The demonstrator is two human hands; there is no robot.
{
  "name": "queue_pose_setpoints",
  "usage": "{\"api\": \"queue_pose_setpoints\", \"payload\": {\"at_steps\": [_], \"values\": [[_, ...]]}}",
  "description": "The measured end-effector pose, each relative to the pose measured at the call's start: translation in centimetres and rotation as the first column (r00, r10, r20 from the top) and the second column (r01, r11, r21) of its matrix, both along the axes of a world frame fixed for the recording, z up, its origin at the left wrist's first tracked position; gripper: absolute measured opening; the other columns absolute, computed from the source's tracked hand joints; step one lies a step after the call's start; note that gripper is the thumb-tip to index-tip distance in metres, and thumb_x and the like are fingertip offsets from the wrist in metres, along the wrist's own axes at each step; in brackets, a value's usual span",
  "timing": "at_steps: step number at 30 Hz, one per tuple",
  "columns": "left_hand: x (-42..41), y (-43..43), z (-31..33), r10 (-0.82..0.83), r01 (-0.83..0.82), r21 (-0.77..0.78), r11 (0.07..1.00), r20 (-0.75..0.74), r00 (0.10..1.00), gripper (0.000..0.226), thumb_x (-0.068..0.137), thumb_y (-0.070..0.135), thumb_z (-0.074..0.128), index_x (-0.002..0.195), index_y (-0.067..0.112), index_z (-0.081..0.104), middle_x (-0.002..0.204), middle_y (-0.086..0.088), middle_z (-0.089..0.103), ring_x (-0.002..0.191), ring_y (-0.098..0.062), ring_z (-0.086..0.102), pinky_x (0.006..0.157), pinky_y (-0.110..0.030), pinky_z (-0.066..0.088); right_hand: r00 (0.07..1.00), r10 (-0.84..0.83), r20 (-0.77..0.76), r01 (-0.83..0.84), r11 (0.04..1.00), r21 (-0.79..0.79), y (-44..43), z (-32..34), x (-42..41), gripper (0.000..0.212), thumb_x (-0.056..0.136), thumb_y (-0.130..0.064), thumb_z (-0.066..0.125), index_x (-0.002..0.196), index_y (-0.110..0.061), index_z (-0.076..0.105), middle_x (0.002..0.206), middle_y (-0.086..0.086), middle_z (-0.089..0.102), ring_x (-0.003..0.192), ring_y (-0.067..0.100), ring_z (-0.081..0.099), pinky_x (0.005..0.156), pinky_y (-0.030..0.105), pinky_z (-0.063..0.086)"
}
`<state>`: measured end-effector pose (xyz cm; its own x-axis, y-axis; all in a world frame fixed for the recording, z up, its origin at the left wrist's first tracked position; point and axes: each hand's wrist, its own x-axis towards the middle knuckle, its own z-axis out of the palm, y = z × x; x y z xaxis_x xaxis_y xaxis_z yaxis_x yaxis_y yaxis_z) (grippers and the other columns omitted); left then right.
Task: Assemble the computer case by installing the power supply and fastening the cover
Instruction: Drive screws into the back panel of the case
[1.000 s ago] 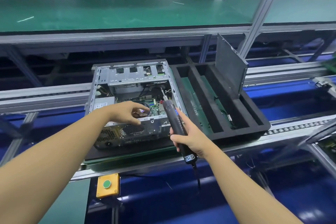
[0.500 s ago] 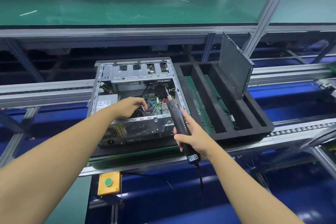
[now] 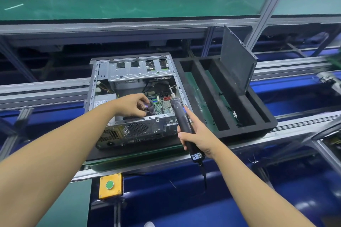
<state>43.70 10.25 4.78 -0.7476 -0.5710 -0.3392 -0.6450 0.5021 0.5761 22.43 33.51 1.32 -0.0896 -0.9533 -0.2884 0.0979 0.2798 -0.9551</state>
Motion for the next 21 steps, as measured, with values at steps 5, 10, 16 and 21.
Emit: {"api": "queue_pose_setpoints", "payload": {"at_steps": [5,10,16,21], "values": [[-0.2,0.0,-0.1,-0.046,0.049,-0.162,0.986,0.023,0.999,0.015,0.076,0.032,0.072,0.09,0.035,0.067,0.083,0.014,0.067,0.065,0.001,0.057,0.059,-0.019,0.04,1.0,-0.004,-0.006,0.004,1.0,-0.012,-0.2,-0.1,0.0,0.096,0.089,-0.004,0.074,0.152,-0.06,0.03,0.102,0.007,0.071,0.076,0.025,0.061,0.072,0.041,0.059],[0.2,0.3,-1.0,-0.002,-0.006,-0.157,0.988,-0.051,0.999,0.014,0.079,0.036,0.075,0.091,0.032,0.07,0.083,0.016,0.068,0.067,0.007,0.059,0.061,-0.021,0.043,1.0,0.005,0.001,-0.005,1.0,-0.016,-0.1,-0.1,-0.1,0.095,0.088,-0.006,0.075,0.151,-0.062,0.032,0.1,0.006,0.071,0.076,0.024,0.061,0.073,0.043,0.06],[-0.1,0.1,-0.6,0.03,-0.032,-0.055,0.998,-0.04,0.999,0.01,0.073,0.036,0.078,0.082,0.041,0.075,0.078,0.019,0.07,0.065,0.006,0.061,0.058,-0.012,0.042,1.0,0.016,0.013,-0.016,1.0,-0.021,-0.3,0.2,0.2,0.095,0.088,-0.005,0.075,0.151,-0.06,0.032,0.101,0.008,0.072,0.075,0.025,0.061,0.07,0.041,0.059],[-0.3,0.1,-0.1,0.031,-0.031,0.003,1.0,-0.018,0.999,0.011,0.076,0.032,0.08,0.077,0.043,0.076,0.064,0.027,0.065,0.051,0.007,0.053,0.047,-0.006,0.036,1.0,0.015,0.027,-0.013,0.998,-0.053,-0.7,0.9,0.8,0.097,0.086,-0.005,0.075,0.157,-0.052,0.028,0.099,0.004,0.072,0.074,0.023,0.061,0.065,0.036,0.057]]}}
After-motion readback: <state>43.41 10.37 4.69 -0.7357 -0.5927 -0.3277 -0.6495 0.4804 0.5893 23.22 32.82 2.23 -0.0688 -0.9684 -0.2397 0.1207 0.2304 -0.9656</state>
